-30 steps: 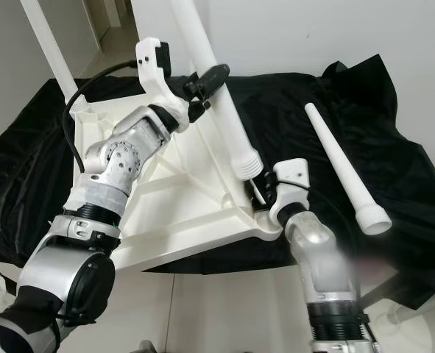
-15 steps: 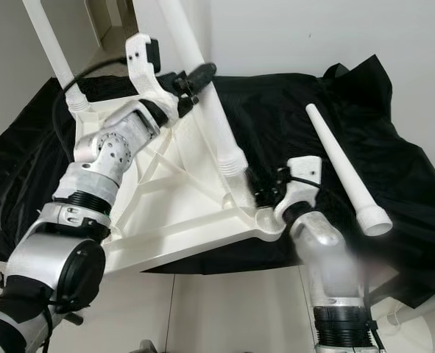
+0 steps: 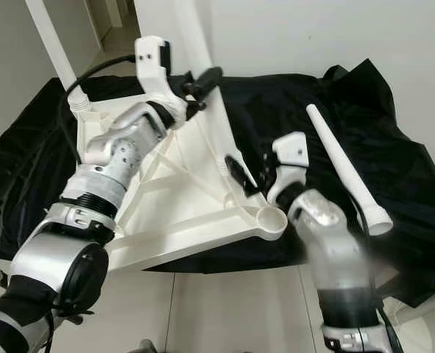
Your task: Building children table
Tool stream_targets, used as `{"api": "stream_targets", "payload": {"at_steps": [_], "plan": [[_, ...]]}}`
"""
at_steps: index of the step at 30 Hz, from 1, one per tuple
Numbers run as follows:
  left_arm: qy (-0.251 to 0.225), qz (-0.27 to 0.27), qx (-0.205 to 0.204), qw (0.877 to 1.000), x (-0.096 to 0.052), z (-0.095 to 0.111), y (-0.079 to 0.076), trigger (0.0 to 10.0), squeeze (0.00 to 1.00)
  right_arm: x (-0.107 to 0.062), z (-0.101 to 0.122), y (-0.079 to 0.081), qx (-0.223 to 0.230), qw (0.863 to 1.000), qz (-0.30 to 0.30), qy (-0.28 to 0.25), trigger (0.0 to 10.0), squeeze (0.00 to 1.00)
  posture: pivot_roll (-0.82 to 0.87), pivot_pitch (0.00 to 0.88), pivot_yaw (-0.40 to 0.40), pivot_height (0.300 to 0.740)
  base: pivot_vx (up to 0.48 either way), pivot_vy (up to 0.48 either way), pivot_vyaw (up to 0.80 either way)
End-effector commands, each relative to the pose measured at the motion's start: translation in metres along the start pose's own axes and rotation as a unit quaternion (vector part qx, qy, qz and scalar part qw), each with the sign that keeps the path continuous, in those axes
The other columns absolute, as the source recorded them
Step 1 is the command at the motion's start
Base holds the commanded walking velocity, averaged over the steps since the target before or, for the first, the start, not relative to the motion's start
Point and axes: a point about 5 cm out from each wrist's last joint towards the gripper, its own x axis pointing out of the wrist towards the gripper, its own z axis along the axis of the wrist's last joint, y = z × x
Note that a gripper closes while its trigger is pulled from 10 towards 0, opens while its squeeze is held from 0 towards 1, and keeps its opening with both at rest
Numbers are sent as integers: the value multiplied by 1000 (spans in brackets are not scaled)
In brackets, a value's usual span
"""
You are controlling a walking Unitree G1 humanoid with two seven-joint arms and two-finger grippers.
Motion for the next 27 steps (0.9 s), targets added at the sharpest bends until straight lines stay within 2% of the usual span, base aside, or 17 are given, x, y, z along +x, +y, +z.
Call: {"api": "stream_targets", "payload": {"at_steps": [1,4,10,13,24,25,26,27], "plan": [[-9,-75,23,997,0,2,-12,10000,0,3,-6,3,4,1000,9,17,10000,0,-51,37,28,740,0,0,0],[-5,-94,42,995,2,-3,-25,10000,0,14,-5,5,-4,1000,19,24,10000,0,-50,34,28,740,0,0,0],[-8,-107,48,993,3,-5,-36,10000,0,29,-6,7,-17,999,27,42,10000,0,-48,33,25,740,0,0,0],[-11,-117,48,992,3,-7,-44,10000,0,41,-9,10,-20,998,33,57,10000,0,-44,31,23,740,0,0,0],[-9,-127,47,991,1,-14,-56,10000,0,58,-10,10,-42,996,19,72,10000,0,-35,26,14,740,0,0,0],[-8,-128,46,991,0,-15,-57,10000,0,58,-10,10,-42,996,20,72,4353,0,-34,24,12,740,0,0,0],[-8,-128,46,991,0,-15,-57,10000,0,58,-10,10,-42,996,20,72,4353,0,-34,24,12,740,0,0,0],[-8,-129,46,991,0,-16,-58,10000,0,58,-10,10,-41,996,21,73,2510,0,-35,22,12,740,0,0,0]]}}
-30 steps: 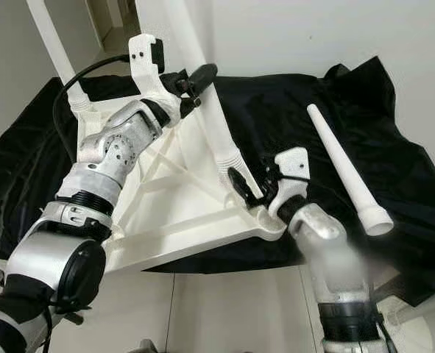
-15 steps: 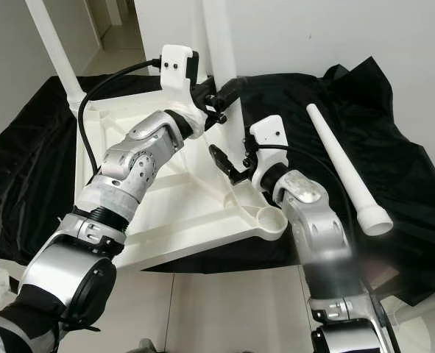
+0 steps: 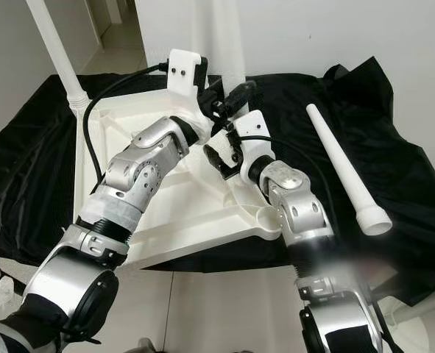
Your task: Building children table
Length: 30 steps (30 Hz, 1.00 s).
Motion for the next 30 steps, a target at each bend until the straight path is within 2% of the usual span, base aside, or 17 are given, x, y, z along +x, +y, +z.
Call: {"api": "stream_targets", "payload": {"at_steps": [1,9,14,15,18,22,23,24,30], "plan": [[-7,-65,1,998,3,2,-16,10000,0,4,5,3,-5,1000,9,-9,0,0,-37,20,12,740,0,0,0],[-4,-73,3,997,3,0,-19,10000,0,2,2,4,0,1000,12,-6,0,0,-42,16,13,740,0,0,0],[-3,-76,3,997,2,0,-20,10000,0,1,0,6,18,1000,14,-7,0,0,-45,14,13,740,0,0,0],[-3,-78,-15,997,2,-1,-21,10000,1000,-1,-1,6,30,1000,5,-7,0,0,-47,13,15,740,0,0,0],[-3,-80,-24,996,2,-2,-21,10000,1000,-1,-3,6,37,999,-1,-6,0,0,-48,13,16,740,0,0,0],[-5,-80,-9,997,2,0,-22,10000,1000,-2,-4,3,59,998,-26,-6,0,0,-47,10,16,740,0,0,0],[-8,-83,-5,997,1,1,-22,10000,702,-2,-4,0,66,997,-38,-6,10000,0,-46,9,16,740,0,0,0],[-10,-85,-3,996,1,2,-23,10000,0,-2,-4,-2,72,996,-49,-7,10000,0,-47,10,16,740,0,0,0],[-23,-80,-12,996,-1,7,-20,10000,0,-4,-4,-8,88,993,-82,-17,10000,0,-46,12,15,740,0,0,0]]}}
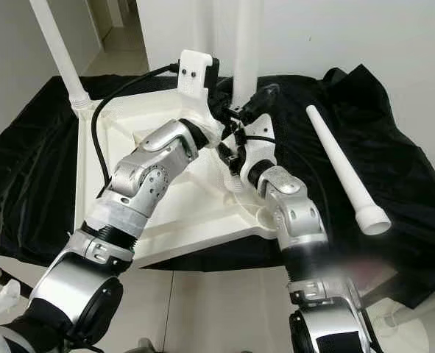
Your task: Building children table
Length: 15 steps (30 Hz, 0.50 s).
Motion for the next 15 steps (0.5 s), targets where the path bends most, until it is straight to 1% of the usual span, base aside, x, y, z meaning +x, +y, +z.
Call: {"api": "stream_targets", "payload": {"at_steps": [1,2,5,6,9,13,15], "plan": [[-10,-49,0,999,-4,3,-3,10000,0,-1,5,-4,8,1000,-14,-12,10000,0,-46,12,15,740,0,0,0],[-10,-49,0,999,-4,3,-3,10000,0,-1,5,-4,8,1000,-14,-12,10000,0,-46,12,15,740,0,0,0],[-29,-21,-13,999,-11,13,10,10000,0,-7,8,-13,22,998,-54,-39,10000,0,-42,24,10,740,0,0,0],[-29,-21,-13,999,-11,13,10,10000,0,-7,8,-13,22,998,-54,-39,10000,0,-42,24,10,740,0,0,0],[-33,2,-6,999,-17,18,21,10000,0,-14,11,-18,29,995,-78,-63,10000,0,-39,33,12,740,0,0,0],[-32,13,0,999,-21,19,26,10000,0,-18,10,-20,33,993,-88,-71,10000,0,-39,39,14,740,0,0,0],[-26,22,2,999,-28,16,31,10000,0,-25,9,-21,32,991,-100,-82,10000,0,-41,52,16,740,0,0,0]]}}
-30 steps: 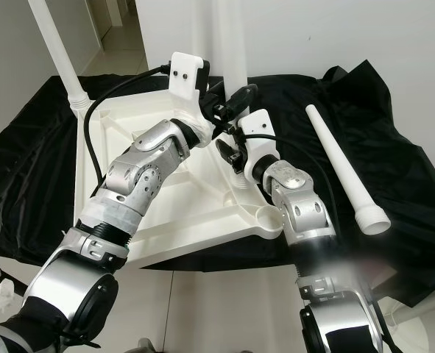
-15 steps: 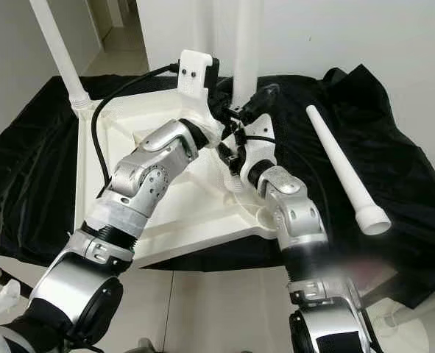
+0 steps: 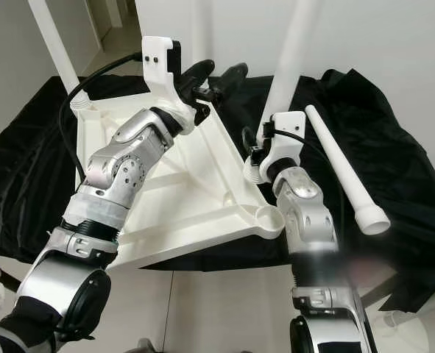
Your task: Building children table
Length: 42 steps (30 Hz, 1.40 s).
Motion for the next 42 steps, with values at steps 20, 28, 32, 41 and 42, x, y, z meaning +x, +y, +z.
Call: {"api": "stream_targets", "payload": {"at_steps": [20,28,32,41,42], "plan": [[69,19,51,996,-55,-48,10,10000,0,-45,-15,11,-11,999,6,-47,10000,0,-47,75,32,740,0,0,0],[83,42,141,986,-77,-60,17,10000,0,-53,-24,9,-26,999,-21,-42,10000,0,-48,72,31,740,0,0,0],[103,38,160,981,-89,-65,20,10000,0,-57,-25,4,-23,998,-34,-48,10000,0,-47,70,26,740,0,0,0],[135,9,159,978,-105,-79,10,10000,0,-66,-34,2,-29,998,-29,-39,10000,0,-44,67,17,740,0,0,0],[140,-1,160,977,-107,-81,7,10000,0,-68,-36,3,-29,999,-26,-34,10000,0,-42,70,15,740,0,0,0]]}}
